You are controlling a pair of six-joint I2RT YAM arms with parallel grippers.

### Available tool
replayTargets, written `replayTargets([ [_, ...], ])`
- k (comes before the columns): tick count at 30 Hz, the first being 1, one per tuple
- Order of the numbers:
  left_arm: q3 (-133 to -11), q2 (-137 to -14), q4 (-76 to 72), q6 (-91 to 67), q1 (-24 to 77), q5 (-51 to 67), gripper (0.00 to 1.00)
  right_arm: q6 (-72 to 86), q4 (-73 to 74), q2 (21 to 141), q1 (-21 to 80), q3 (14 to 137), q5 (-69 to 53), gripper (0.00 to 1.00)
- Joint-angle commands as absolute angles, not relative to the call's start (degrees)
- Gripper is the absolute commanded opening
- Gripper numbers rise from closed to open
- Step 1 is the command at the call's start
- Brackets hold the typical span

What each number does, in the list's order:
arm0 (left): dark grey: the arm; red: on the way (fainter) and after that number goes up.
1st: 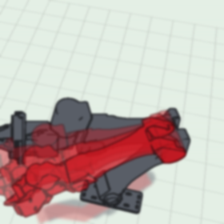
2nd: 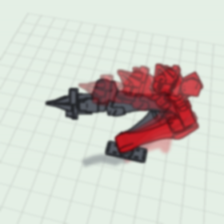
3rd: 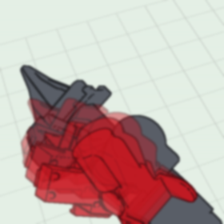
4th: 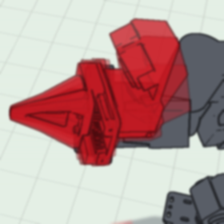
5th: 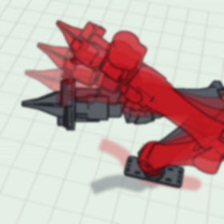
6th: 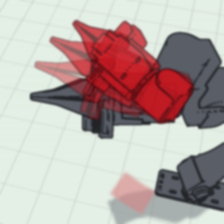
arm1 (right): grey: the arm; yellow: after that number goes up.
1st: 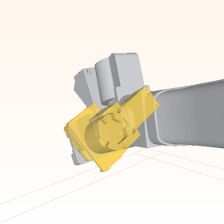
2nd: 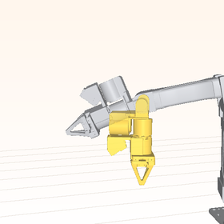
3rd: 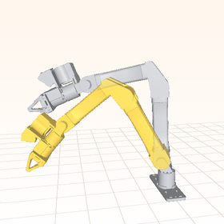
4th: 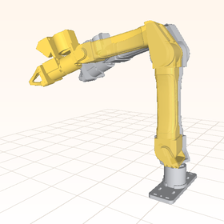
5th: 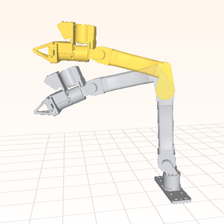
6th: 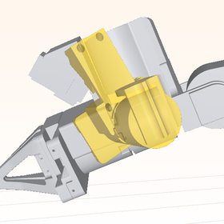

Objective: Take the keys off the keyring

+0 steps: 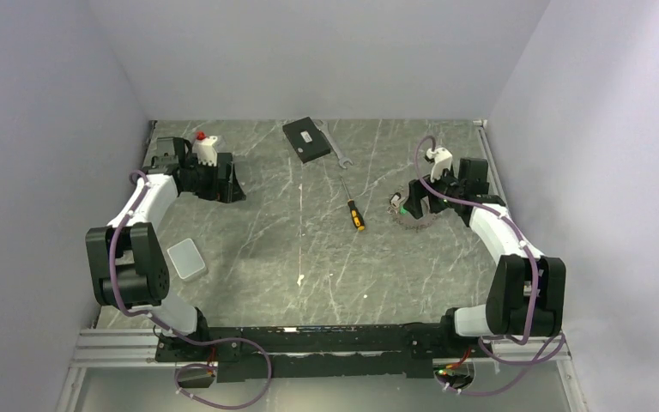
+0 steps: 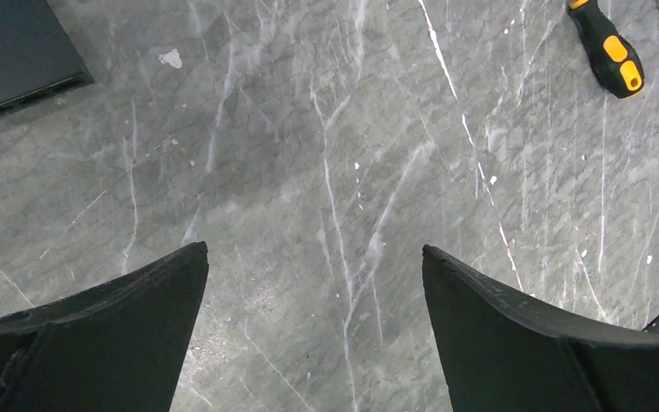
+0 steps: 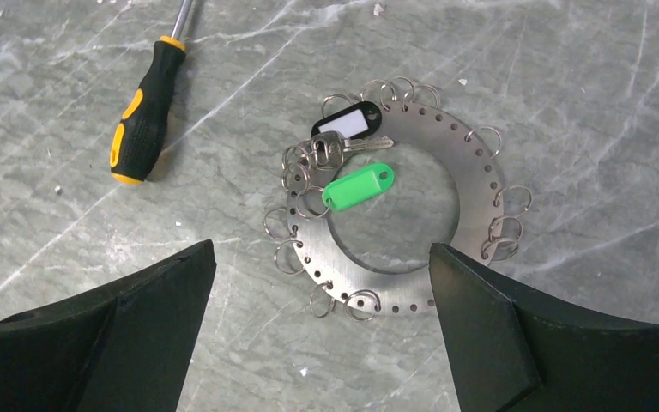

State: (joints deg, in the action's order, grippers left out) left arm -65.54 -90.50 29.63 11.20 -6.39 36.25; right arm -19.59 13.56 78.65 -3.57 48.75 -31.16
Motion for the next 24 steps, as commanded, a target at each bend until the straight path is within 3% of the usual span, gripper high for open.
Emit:
replayTargets([
  [1, -65.0, -88.5, 27.6, 10.4, -6.0, 37.2, 0.99, -13.9, 14.0, 77.1, -3.9, 51.6, -28.0, 1.00],
  [14, -64.5, -87.5, 27.3, 10.3, -5.9, 39.9, 0.99, -5.9, 20.1, 86.7, -19.0, 54.4, -43.2, 0.99],
  [20, -64.2, -87.0, 27.1, 10.2, -5.9, 40.7, 0.99, -5.4, 18.5, 92.5, -21.1, 55.1, -44.4, 0.97],
  [24, -63.9, -86.3, 26.9, 10.1, -5.9, 40.8, 0.99, -3.3, 17.0, 96.5, -21.7, 56.5, -43.0, 0.87],
])
